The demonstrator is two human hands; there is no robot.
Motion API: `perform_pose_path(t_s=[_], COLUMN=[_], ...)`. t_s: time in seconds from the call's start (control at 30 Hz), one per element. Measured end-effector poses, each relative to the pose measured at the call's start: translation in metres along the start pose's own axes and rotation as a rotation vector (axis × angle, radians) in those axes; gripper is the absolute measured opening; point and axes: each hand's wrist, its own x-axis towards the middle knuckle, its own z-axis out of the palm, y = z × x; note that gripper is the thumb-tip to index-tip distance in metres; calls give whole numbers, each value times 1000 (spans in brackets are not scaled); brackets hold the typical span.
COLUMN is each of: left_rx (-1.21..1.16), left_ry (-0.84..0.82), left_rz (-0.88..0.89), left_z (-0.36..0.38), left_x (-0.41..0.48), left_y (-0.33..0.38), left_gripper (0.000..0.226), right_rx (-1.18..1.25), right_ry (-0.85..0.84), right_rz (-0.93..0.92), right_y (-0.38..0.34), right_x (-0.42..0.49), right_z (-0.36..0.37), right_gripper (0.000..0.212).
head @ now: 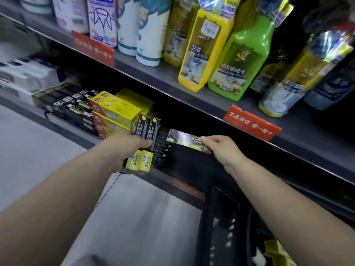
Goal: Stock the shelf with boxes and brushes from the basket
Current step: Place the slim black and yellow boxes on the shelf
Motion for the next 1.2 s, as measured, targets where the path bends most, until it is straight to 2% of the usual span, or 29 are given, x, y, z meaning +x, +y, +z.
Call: perform_pose_path(t_s=[0.07,0.13,0.23,0.43,0.57,0.73,0.8,0.9,0.97,1.13,1.2], left_rx=[-4,-5,-53,-100,-83,-71,-83,-109,-126,-167,-169], left_ry=[84,152,172,170,125,113,99,60,5,-44,19], left_rz=[41,56,25,24,25,20,13,-9,-15,21,42], left_z=[-8,-14,-23,-32,-27,-24,-23,-20,-17,-10,-13], left_x=[12,22,33,46,52,57,57,56,54,55,58], left_y=[2,3,1,-1,-5,-7,-8,-8,-8,-7,-8], left_gripper=[25,26,34,31,31,32,32,31,30,21,18], right_rx=[-162,-360,-578,-699,-663,-710,-615,51,333,438,465], right_ry=[2,-13,-80,-273,-388,-413,-444,-621,-708,-786,-690], right_rz=[-55,-105,-133,-144,-105,-141,-181,-83,-24,-1,25], right_y=[2,5,14,36,46,40,22,-19,-37,-40,-36], right_x=[23,47,80,120,125,115,106,85,75,69,80], right_z=[17,33,59,102,118,115,106,95,94,89,81], right_gripper=[19,28,31,32,41,54,64,65,59,47,36])
